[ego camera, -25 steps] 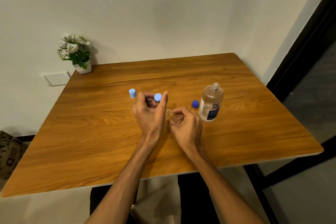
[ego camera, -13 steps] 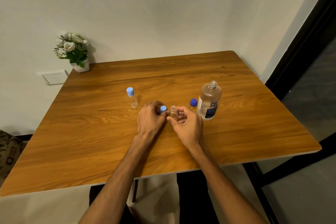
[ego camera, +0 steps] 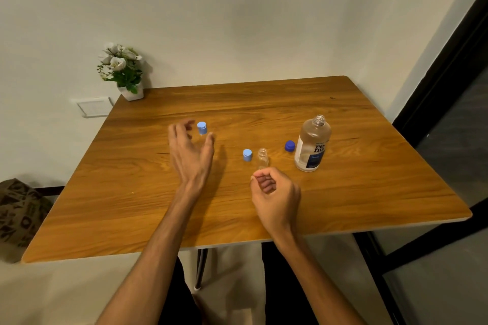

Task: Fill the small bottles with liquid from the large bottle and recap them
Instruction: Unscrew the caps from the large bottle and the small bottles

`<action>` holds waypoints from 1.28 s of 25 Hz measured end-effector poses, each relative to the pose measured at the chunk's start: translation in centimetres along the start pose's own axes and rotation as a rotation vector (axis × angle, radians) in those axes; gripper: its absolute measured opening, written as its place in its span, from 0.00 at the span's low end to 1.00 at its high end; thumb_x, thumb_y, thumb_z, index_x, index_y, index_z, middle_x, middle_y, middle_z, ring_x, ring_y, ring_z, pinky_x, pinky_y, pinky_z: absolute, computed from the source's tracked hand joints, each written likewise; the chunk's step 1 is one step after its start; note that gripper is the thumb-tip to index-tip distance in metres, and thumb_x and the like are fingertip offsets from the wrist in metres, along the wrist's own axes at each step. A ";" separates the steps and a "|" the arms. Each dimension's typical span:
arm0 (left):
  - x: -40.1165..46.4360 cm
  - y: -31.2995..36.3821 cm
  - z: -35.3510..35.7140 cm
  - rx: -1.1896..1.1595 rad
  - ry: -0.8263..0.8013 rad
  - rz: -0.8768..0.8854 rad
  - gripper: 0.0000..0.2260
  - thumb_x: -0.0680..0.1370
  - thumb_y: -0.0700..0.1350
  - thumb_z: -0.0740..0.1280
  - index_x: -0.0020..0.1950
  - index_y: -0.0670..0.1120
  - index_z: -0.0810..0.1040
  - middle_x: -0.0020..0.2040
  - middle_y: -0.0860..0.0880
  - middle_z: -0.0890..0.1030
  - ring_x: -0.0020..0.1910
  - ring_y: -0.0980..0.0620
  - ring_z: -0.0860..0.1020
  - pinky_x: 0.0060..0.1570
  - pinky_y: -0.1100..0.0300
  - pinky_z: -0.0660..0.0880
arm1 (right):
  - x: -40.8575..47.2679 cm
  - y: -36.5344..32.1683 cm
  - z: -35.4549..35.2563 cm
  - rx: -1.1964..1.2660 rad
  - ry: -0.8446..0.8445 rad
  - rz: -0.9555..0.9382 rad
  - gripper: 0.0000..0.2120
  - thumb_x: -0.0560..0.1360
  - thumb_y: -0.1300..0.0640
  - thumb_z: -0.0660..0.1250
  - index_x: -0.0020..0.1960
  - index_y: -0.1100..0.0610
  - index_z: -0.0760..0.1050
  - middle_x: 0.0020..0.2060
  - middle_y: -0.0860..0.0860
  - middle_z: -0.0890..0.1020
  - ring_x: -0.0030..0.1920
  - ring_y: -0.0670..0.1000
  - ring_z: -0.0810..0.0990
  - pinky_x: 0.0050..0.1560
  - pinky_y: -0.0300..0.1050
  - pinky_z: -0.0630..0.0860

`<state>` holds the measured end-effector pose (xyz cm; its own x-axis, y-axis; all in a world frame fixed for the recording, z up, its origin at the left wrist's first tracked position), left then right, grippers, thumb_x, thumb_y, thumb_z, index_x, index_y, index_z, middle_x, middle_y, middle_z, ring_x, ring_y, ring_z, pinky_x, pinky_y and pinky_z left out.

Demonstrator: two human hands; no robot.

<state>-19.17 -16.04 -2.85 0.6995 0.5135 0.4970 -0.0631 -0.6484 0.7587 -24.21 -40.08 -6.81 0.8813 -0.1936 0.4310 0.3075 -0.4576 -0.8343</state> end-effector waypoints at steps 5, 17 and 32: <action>2.5 -0.6 1.8 0.034 -0.200 0.003 0.15 0.78 0.43 0.74 0.64 0.43 0.82 0.59 0.45 0.84 0.55 0.47 0.82 0.56 0.45 0.81 | 0.4 -1.8 5.6 0.002 -0.237 0.008 0.12 0.75 0.59 0.77 0.57 0.50 0.84 0.41 0.41 0.84 0.37 0.39 0.82 0.38 0.36 0.82; -1.1 -2.5 -0.1 -0.354 -0.433 -0.232 0.08 0.70 0.38 0.81 0.46 0.42 0.86 0.41 0.48 0.85 0.37 0.60 0.78 0.38 0.68 0.76 | 0.4 -3.0 9.2 0.119 -0.315 0.107 0.14 0.75 0.56 0.77 0.60 0.50 0.83 0.37 0.42 0.86 0.35 0.39 0.84 0.33 0.34 0.79; -1.6 -1.9 -0.6 -0.495 -0.233 -0.267 0.10 0.79 0.34 0.73 0.60 0.37 0.84 0.53 0.38 0.87 0.54 0.41 0.86 0.56 0.49 0.81 | 1.3 -2.0 9.8 -0.049 -0.236 0.052 0.15 0.70 0.49 0.78 0.55 0.45 0.80 0.40 0.42 0.87 0.33 0.39 0.83 0.36 0.46 0.82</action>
<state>-20.57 -15.28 -4.87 0.8706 0.4496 0.1998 -0.1485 -0.1470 0.9779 -20.15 -30.91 -7.98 0.9566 -0.0127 0.2910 0.2469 -0.4947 -0.8333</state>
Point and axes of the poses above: each hand's wrist, its own x-axis towards the middle knuckle, its own z-axis out of the palm, y = z × x, the point moved 8 cm from there along x, towards the middle knuckle
